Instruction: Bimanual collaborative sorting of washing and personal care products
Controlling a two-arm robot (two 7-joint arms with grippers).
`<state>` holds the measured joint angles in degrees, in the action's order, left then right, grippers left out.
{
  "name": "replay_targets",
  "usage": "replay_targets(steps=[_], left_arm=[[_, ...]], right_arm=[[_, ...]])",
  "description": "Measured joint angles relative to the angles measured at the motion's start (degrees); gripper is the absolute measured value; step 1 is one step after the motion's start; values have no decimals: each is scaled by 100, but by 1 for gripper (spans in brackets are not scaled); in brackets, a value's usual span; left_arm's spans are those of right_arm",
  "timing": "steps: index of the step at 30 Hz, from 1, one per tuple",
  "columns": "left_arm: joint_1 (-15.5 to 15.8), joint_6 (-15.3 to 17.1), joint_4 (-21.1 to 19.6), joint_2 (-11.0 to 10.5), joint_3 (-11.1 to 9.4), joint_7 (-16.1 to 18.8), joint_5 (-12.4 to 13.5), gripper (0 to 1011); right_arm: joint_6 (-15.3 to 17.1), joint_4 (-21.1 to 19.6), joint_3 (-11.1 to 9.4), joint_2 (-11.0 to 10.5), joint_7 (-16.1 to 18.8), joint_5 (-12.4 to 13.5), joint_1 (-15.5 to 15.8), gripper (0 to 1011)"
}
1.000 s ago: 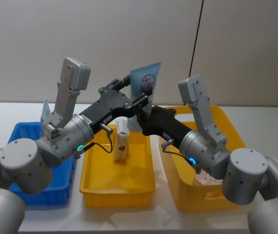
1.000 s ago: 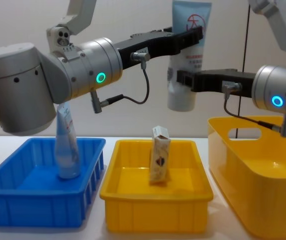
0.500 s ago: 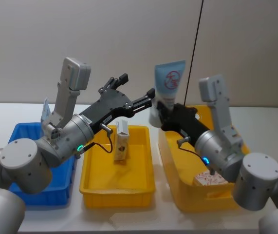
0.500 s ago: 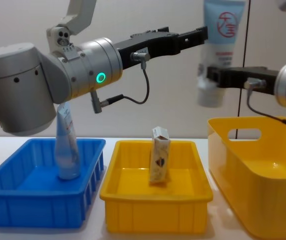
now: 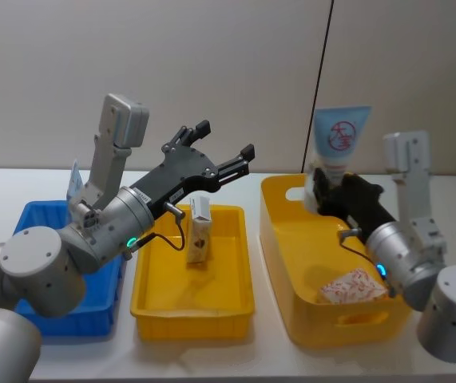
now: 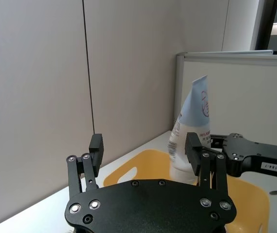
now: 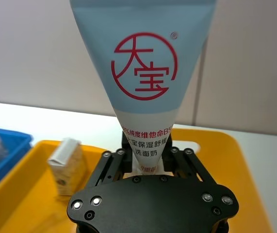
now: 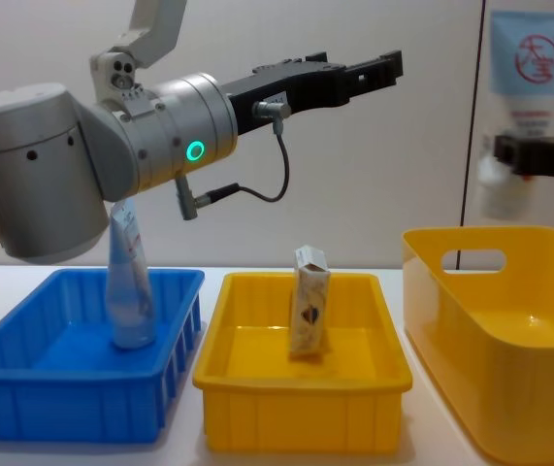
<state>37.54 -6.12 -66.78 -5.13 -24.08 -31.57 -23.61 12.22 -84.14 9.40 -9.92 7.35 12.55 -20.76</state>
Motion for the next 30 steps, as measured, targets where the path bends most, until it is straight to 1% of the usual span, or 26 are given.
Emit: replay_targets(steps=[2, 3, 5, 7, 8, 10, 11, 12, 13, 16, 17, 19, 20, 21, 23, 24, 30], left_arm=[[0, 0, 0, 0, 0, 0, 0, 1001], [0, 0, 0, 0, 0, 0, 0, 1001], [0, 0, 0, 0, 0, 0, 0, 1001], [0, 0, 0, 0, 0, 0, 0, 1001], [0, 0, 0, 0, 0, 0, 0, 1001], [0, 0, 0, 1, 0, 0, 0, 1001], [0, 0, 0, 0, 0, 0, 0, 1001], [0, 0, 0, 0, 0, 0, 0, 1001], [0, 0, 0, 0, 0, 0, 0, 1001], [0, 0, 0, 0, 0, 0, 0, 1001], [0, 0, 0, 0, 0, 0, 0, 1001], [0, 0, 0, 0, 0, 0, 0, 1001], [0, 0, 0, 0, 0, 0, 0, 1002], [0, 0, 0, 0, 0, 0, 0, 1001], [0, 0, 0, 0, 0, 0, 0, 1001], [0, 0, 0, 0, 0, 0, 0, 1001], [0, 0, 0, 0, 0, 0, 0, 1001]], right_arm=[[50, -55, -102, -13, -125, -15, 71, 312], [64, -71, -143, -19, -161, -18, 98, 397], [106, -95, -234, -29, -259, -28, 150, 447], [146, -112, -310, -36, -345, -36, 188, 528], [157, -116, -343, -40, -366, -36, 203, 544], [179, -118, -381, -43, -402, -38, 221, 590], [199, -118, -428, -46, -432, -39, 244, 652], [210, -118, -447, -49, -447, -39, 254, 672], [227, -118, -481, -54, -472, -40, 273, 736], [249, -118, -525, -58, -507, -41, 296, 796], [263, -118, -550, -60, -528, -41, 307, 852], [273, -118, -573, -62, -545, -41, 318, 905], [276, -118, -583, -63, -552, -41, 323, 905], [283, -118, -604, -65, -566, -40, 331, 951], [291, -118, -621, -67, -579, -41, 340, 972], [299, -118, -635, -69, -590, -41, 346, 1002], [318, -118, -679, -72, -625, -41, 365, 1002]])
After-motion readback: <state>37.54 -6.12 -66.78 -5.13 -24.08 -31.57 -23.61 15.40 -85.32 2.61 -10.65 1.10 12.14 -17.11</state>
